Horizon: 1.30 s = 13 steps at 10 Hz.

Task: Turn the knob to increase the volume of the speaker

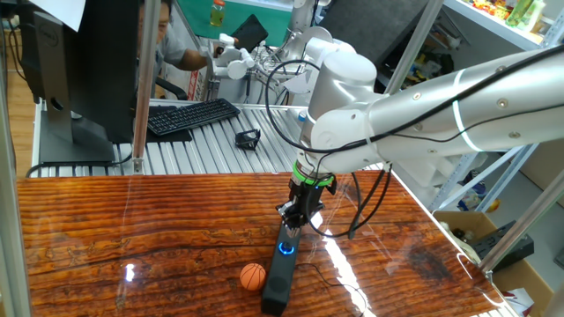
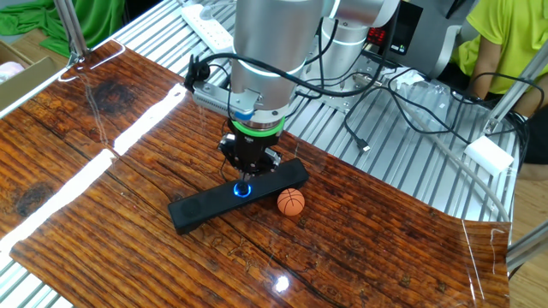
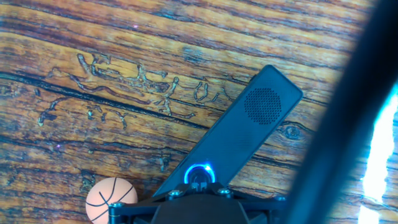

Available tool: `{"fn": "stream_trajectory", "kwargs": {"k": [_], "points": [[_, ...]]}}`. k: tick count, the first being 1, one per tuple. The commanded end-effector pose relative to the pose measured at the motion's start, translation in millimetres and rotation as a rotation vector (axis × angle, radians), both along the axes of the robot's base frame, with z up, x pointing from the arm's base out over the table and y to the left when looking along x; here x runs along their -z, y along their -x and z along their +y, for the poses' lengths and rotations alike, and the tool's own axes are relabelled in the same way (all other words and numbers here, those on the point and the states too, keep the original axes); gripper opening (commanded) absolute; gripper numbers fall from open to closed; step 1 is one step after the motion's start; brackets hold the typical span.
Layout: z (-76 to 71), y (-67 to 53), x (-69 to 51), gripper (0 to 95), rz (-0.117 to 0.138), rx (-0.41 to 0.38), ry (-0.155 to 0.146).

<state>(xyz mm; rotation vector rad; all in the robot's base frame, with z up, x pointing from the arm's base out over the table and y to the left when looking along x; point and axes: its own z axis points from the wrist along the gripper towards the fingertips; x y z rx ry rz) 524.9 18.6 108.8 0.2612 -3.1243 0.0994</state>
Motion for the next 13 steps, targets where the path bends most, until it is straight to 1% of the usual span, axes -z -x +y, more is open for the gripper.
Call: {"fn": "stream_trajectory", "kwargs": {"k": [1,4,5,9,11,13], "points": [[-0.1,0.0,1.0,0.0,0.001,-0.005,0.000],[0.1,-0.3,-0.4,0.0,-0.012,0.003,-0.005],[0.4,-0.6,-2.5,0.0,-0.004,0.003,-0.003],[0.9,-1.0,-5.0,0.0,0.001,0.009,0.002],[1.1,-1.4,-5.2,0.0,0.018,0.020,0.002],[-0.4,-6.9,-3.4,0.0,0.016,0.019,0.005]]}}
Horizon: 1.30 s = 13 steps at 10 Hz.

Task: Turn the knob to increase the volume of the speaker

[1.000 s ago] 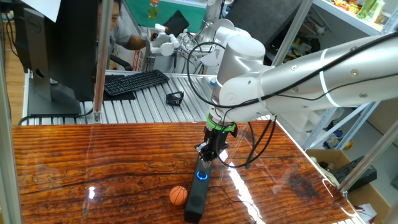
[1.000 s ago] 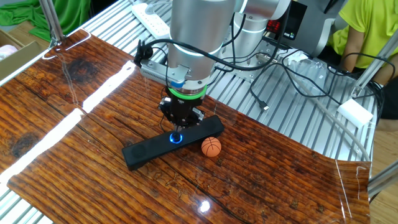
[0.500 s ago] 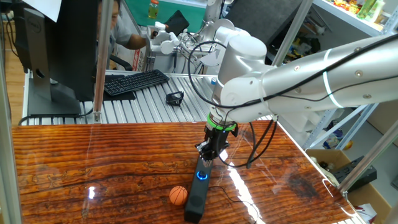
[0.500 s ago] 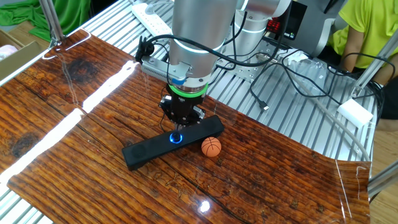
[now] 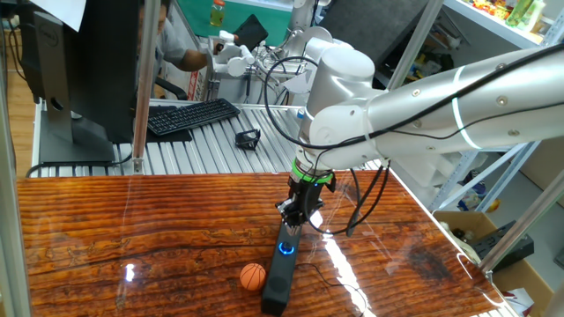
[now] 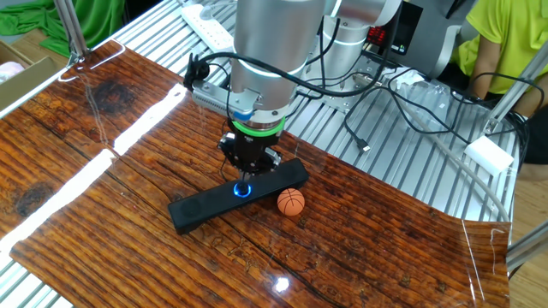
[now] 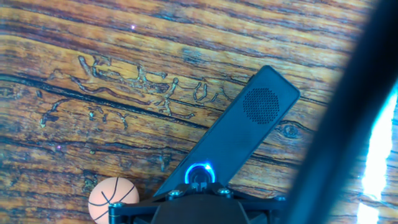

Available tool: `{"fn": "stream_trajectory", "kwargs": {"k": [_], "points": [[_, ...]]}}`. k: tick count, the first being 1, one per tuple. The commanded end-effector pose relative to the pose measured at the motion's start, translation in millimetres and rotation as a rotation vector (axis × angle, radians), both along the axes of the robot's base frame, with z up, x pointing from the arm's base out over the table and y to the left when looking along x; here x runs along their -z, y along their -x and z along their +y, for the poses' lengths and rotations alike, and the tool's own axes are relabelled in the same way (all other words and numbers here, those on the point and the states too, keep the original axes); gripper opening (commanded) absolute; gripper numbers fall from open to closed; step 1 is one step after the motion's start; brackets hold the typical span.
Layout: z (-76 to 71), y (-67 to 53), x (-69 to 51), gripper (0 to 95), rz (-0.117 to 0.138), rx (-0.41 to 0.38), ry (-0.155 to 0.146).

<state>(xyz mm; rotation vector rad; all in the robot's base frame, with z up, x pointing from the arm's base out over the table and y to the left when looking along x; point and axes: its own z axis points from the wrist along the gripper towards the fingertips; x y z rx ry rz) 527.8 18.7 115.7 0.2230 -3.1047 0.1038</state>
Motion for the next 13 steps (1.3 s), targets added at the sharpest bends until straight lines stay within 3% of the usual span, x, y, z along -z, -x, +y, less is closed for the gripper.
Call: {"fn": "stream_trajectory", "kwargs": {"k": [1,5,9,13], "points": [[-1.1,-6.2,4.2,0.0,-0.005,-0.009,-0.001],[-1.5,-20.9,0.3,0.0,0.000,-0.045,0.042],[-1.6,-21.7,-0.2,0.0,0.000,-0.046,0.030],[-1.6,-21.7,-0.2,0.0,0.036,-0.076,0.029]]}}
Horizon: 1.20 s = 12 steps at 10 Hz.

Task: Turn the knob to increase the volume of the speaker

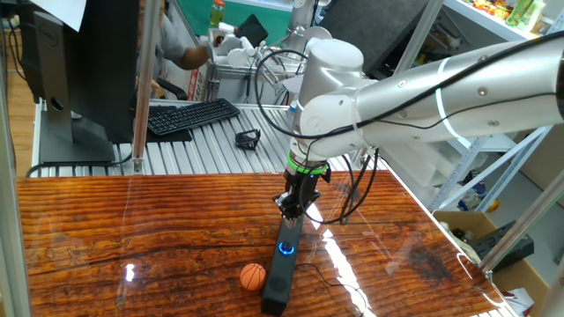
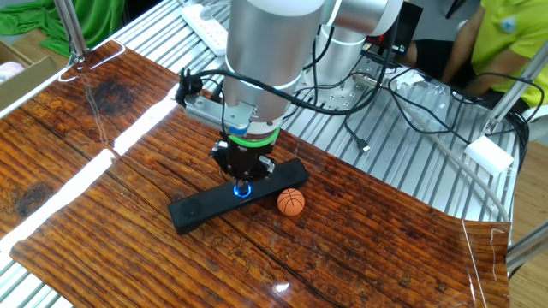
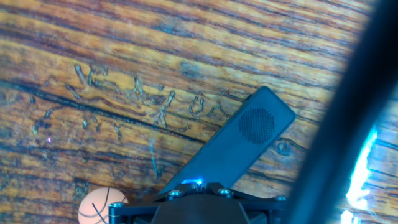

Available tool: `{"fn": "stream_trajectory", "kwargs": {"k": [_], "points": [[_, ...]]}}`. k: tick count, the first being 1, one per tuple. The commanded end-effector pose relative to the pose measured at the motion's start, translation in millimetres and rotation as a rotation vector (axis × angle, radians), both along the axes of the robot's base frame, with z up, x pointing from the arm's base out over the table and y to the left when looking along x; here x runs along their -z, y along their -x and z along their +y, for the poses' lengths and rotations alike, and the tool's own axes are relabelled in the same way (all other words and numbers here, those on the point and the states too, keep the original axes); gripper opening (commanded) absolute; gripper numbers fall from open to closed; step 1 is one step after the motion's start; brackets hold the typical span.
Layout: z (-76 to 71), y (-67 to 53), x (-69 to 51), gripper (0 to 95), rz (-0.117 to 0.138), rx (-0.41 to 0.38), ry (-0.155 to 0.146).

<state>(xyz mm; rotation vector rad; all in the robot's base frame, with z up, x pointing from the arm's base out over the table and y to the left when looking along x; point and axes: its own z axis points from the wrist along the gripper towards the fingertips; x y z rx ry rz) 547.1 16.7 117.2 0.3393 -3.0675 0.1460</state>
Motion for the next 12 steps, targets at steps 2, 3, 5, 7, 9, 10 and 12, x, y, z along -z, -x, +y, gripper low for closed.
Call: {"fn": "stream_trajectory", "kwargs": {"k": [2,3,5,7,9,10,12], "points": [[0.4,-2.4,1.2,0.0,0.019,0.005,0.009],[0.4,-2.4,1.2,0.0,0.028,0.009,0.013],[0.4,-2.4,1.2,0.0,0.034,0.009,0.016],[0.4,-2.4,1.2,0.0,0.038,0.004,0.022],[0.4,-2.4,1.2,0.0,0.031,0.001,0.026],[0.4,-2.4,1.2,0.0,0.028,0.000,0.025],[0.4,-2.4,1.2,0.0,0.027,-0.007,0.024]]}}
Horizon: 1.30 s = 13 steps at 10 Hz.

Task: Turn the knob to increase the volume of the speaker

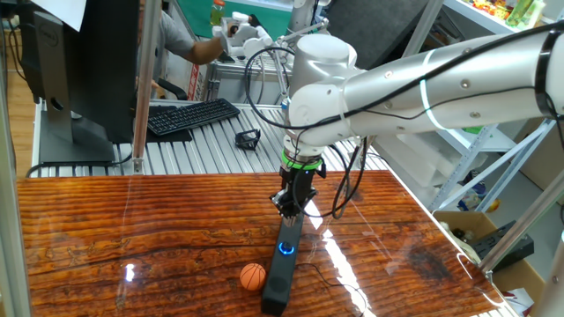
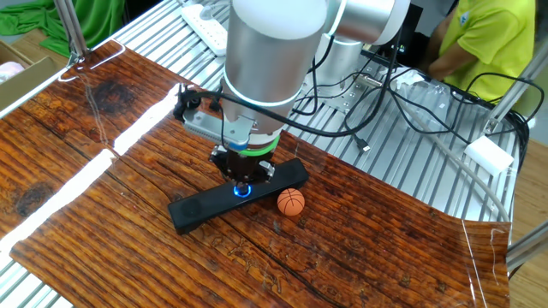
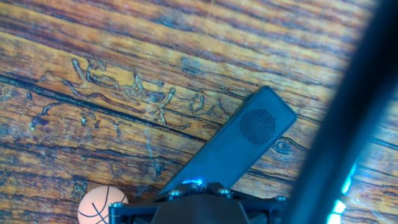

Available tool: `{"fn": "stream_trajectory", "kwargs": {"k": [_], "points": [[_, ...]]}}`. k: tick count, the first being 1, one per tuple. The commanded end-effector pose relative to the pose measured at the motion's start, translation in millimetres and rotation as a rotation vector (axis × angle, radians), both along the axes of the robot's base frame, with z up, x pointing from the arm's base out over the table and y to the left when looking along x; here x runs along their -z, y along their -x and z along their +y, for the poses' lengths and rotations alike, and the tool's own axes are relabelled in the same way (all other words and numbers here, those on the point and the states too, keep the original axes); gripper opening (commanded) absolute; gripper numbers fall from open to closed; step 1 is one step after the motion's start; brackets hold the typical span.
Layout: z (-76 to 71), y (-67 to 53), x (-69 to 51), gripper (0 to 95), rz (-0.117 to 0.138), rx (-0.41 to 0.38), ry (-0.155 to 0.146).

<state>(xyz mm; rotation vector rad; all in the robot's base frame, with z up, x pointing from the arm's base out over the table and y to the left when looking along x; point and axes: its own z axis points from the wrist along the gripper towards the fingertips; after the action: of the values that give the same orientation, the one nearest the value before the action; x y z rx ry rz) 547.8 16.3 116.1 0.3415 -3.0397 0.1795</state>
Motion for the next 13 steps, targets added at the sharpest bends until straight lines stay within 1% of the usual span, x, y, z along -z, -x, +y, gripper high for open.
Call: {"fn": "stream_trajectory", "kwargs": {"k": [1,2,5,7,11,13], "points": [[0.8,-1.7,0.2,0.0,0.002,-0.004,-0.002],[0.8,-1.7,0.2,0.0,-0.006,-0.006,-0.002],[0.8,-1.7,0.2,0.0,-0.007,-0.008,0.013],[0.8,-1.7,0.2,0.0,-0.011,-0.003,0.015],[0.8,-1.6,0.3,0.0,-0.010,0.009,0.018],[1.0,-1.7,0.5,0.0,-0.004,0.009,0.021]]}}
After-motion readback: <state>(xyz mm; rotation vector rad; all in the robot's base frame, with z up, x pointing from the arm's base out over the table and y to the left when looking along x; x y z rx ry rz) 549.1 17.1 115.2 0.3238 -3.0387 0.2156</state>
